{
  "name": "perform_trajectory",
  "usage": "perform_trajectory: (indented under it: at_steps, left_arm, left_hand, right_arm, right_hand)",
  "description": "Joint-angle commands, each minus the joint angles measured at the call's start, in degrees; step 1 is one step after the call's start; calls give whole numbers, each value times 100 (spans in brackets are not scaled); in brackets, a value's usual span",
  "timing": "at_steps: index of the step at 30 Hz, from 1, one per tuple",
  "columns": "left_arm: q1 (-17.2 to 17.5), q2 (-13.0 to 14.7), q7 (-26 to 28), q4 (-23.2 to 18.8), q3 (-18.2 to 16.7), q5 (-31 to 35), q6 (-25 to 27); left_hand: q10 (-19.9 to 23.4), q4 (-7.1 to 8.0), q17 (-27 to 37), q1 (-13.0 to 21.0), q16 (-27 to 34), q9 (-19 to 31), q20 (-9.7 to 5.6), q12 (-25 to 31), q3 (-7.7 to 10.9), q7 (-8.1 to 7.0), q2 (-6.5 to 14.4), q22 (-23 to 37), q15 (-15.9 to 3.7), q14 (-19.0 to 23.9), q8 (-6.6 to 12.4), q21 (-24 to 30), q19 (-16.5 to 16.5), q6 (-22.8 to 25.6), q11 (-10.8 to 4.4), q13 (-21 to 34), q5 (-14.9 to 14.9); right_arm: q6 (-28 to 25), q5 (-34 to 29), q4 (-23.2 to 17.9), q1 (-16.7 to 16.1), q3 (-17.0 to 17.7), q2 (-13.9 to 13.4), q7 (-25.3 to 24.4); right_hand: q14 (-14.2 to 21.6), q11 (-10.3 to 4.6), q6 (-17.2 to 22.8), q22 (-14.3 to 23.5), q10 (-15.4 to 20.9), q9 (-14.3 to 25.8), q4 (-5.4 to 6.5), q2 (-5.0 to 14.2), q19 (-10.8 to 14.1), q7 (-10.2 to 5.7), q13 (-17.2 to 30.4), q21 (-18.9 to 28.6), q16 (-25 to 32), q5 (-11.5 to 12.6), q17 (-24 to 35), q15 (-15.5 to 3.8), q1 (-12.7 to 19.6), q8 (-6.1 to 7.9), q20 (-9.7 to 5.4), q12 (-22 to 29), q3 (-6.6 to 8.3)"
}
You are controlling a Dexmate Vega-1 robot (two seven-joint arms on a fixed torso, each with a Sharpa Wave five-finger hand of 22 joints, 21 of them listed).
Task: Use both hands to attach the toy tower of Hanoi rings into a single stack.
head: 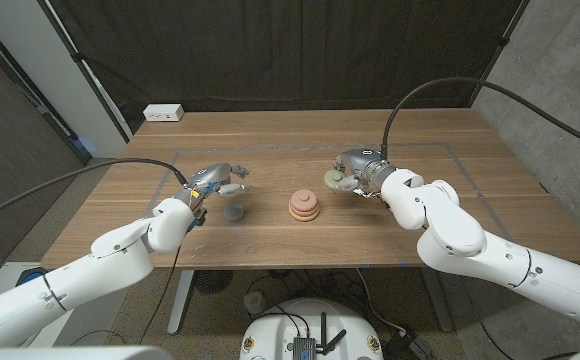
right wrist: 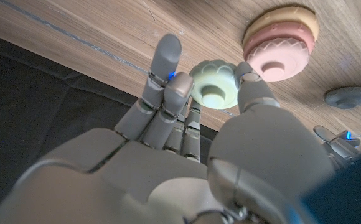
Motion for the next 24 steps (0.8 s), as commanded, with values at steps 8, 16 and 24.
perform_trajectory:
  at_steps: [8,16,24]
  left_arm:
    - [92,-40,158,74,-37,75,-34]
    - [174,-50,262,104,-70,122,39]
    - [335,-28,408,143,-191,49,-46]
  left_hand:
    - [37,-25,5,-29,22,13,-514,-21,49,16,3,5,-567,78,-22,35,55,19,0,28,33]
    - [47,-28,3,-23,31,14,-524,-21,59,4,-3,7,-566,90,-17,45,61,36,-4,30,33]
    - [46,-32,2,-9,38,15,-521,-23,73,3,-4,9,-566,95,-19,54,60,37,-12,35,34]
  right_arm:
    - [1047,-204,181,-197,468,402,459]
    - [1317,-252,263,-187,536,580,624]
    - [1501,-298,371,-151,534,764,746]
  right_hand:
    - [23,-632,425,25,643,16,181,241,67,-363,46,-26,54,33,-2,10,262,43,-164,-25,212]
    - [37,-640,426,34,654,17,188,233,83,-372,52,-23,92,33,11,11,263,34,-164,-42,223]
    - [21,-633,419,24,652,19,198,228,79,-371,60,-39,98,31,-4,11,256,22,-163,-60,231]
